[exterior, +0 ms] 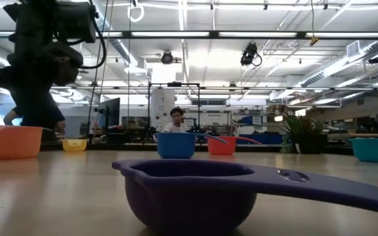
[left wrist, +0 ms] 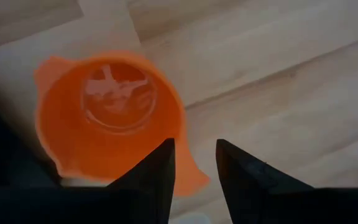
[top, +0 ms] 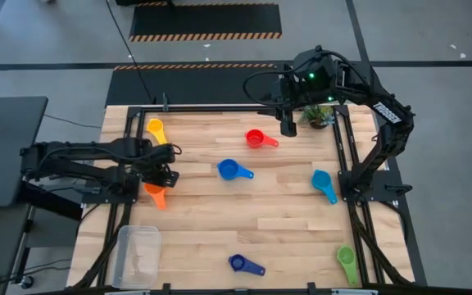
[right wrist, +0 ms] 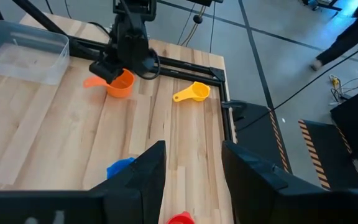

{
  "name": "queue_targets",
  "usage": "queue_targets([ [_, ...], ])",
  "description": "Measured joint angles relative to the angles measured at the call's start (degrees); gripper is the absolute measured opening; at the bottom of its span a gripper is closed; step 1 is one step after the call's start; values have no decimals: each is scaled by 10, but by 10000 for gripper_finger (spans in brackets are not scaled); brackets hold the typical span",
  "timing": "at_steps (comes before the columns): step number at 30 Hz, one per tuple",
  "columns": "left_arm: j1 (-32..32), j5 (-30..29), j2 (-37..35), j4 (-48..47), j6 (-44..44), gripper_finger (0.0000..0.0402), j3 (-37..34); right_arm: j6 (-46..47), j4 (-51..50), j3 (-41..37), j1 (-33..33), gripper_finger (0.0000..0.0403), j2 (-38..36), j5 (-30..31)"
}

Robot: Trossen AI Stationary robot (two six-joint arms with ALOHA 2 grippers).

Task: Nest measuring cups in basket
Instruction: Stack the left blue measuring cup on top of the orange measuring cup

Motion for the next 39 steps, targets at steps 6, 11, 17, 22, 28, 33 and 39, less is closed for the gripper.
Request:
queue_targets([
  [6, 0, -29, 0, 19, 2, 123, -23, 0, 0, 0, 0, 163, 0, 0],
  [11, 0, -33, 0, 70, -3, 123, -45, 0, 0, 0, 0, 163, 0, 0],
  [17, 0, -53, 0, 85, -4, 123, -71, 0, 0, 0, 0, 163, 0, 0],
  [22, 0, -50, 0, 114, -45, 123, -111, 0, 0, 0, 0, 163, 0, 0],
  [28, 0, -36, 0, 151, -64, 107, -139, 0, 0, 0, 0, 163, 0, 0],
  [33, 0, -38, 0, 154, -61, 26, -137, 0, 0, 0, 0, 163, 0, 0],
  [39, 0, -38, 0, 163, -33, 12, -114, 0, 0, 0, 0, 163, 0, 0],
])
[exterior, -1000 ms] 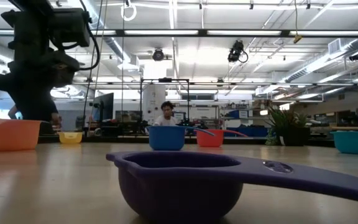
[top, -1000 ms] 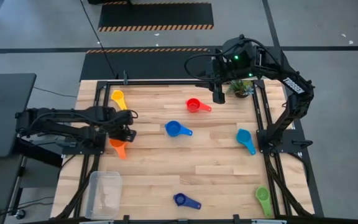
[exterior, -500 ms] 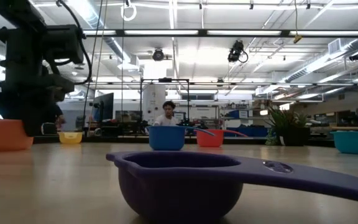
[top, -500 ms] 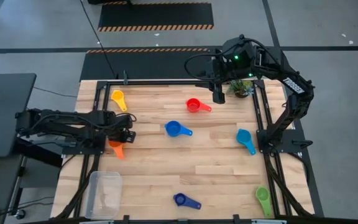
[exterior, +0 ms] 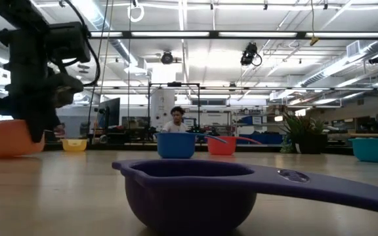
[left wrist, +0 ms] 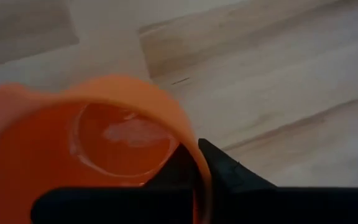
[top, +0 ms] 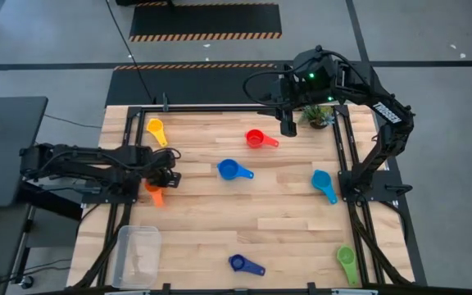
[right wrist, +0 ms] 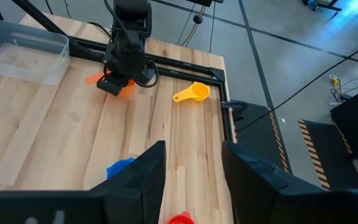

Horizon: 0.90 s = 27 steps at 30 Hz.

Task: Nest measuring cups in basket
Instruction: Stack the left blue measuring cup on top of the orange measuring cup

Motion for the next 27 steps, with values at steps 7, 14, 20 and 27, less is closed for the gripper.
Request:
queue_targets([
  [7, -1, -22, 23, 5, 44, 4, 79, 0, 0, 0, -1, 163, 0, 9],
  [14, -34, -32, 155, -17, 94, 4, 184, 0, 0, 0, -1, 163, 0, 46],
  [20, -45, -23, 299, -37, 167, 4, 293, 0, 4, 0, -1, 163, 0, 48],
  [27, -45, -19, 426, -42, 228, 4, 396, 0, 4, 0, -1, 163, 0, 49],
])
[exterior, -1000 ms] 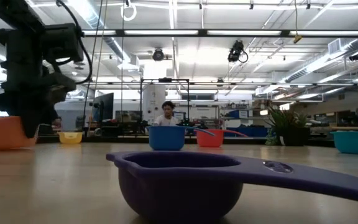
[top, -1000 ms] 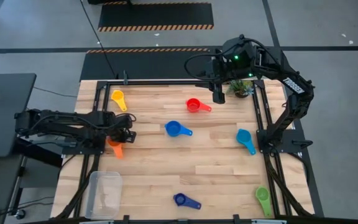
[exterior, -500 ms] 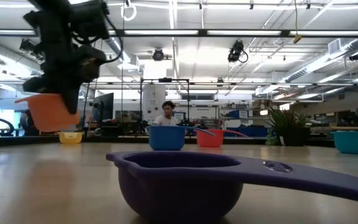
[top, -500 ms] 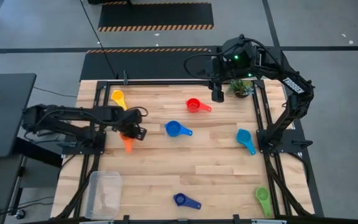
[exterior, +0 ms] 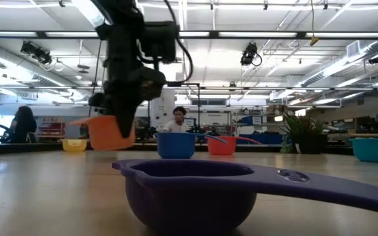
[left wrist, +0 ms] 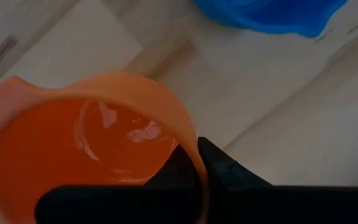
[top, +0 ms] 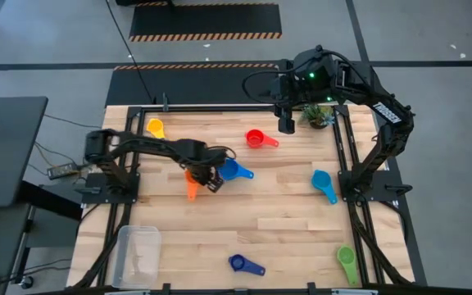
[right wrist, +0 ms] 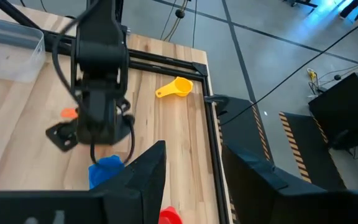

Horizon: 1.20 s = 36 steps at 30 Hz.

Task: Nest measuring cups in basket
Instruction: Stack the left blue measuring cup on top of the orange measuring cup

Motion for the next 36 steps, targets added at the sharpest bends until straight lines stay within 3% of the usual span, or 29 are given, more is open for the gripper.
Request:
queue_targets([
  [10, 0, 27, 47, -6, 22, 11, 24, 0, -6, 0, 0, 163, 0, -3],
  [23, 5, 39, 49, 10, 85, 127, 22, 11, -13, 0, 0, 163, 0, -5],
  [30, 28, 74, 48, -60, 105, 138, 58, 2, -14, 0, 0, 163, 0, -5],
  [36, 30, 35, 28, -128, 123, 139, 121, 2, -34, 0, 0, 163, 0, -6],
])
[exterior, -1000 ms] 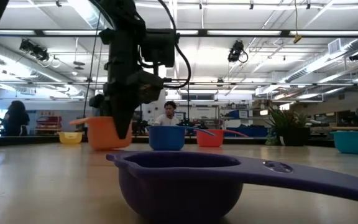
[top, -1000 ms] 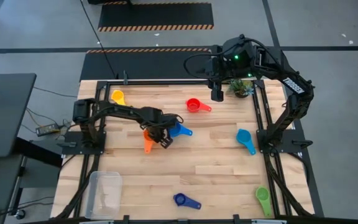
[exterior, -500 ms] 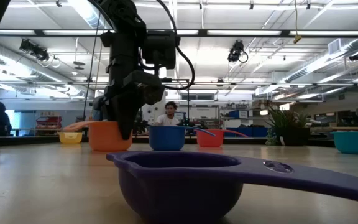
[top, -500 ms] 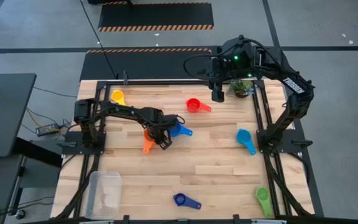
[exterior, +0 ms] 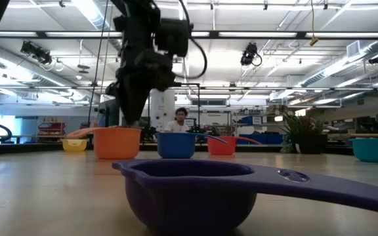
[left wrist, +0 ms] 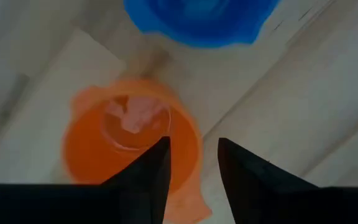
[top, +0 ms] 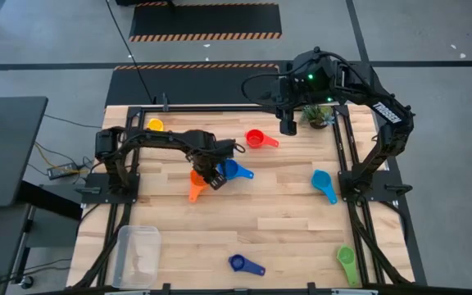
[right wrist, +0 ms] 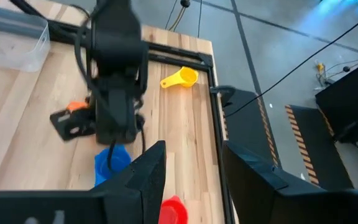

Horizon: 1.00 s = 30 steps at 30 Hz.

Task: Nest measuring cups in basket
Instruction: Stack the left blue measuring cup on top of the orange measuring cup

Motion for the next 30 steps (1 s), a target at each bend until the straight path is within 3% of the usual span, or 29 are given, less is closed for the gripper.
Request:
queue_targets([
  [7, 0, -74, -74, -89, 2, 139, 87, 35, -58, -12, -3, 163, 1, -9],
  [15, 0, -77, -175, -112, -11, 139, 162, 56, -67, -82, -8, 163, 2, -58],
  [24, 0, -151, -284, -109, -37, 140, 193, -16, -22, -199, -2, 163, 2, -64],
  [30, 0, -165, -344, -115, -35, 140, 193, -36, 40, -267, 12, 163, 2, -62],
])
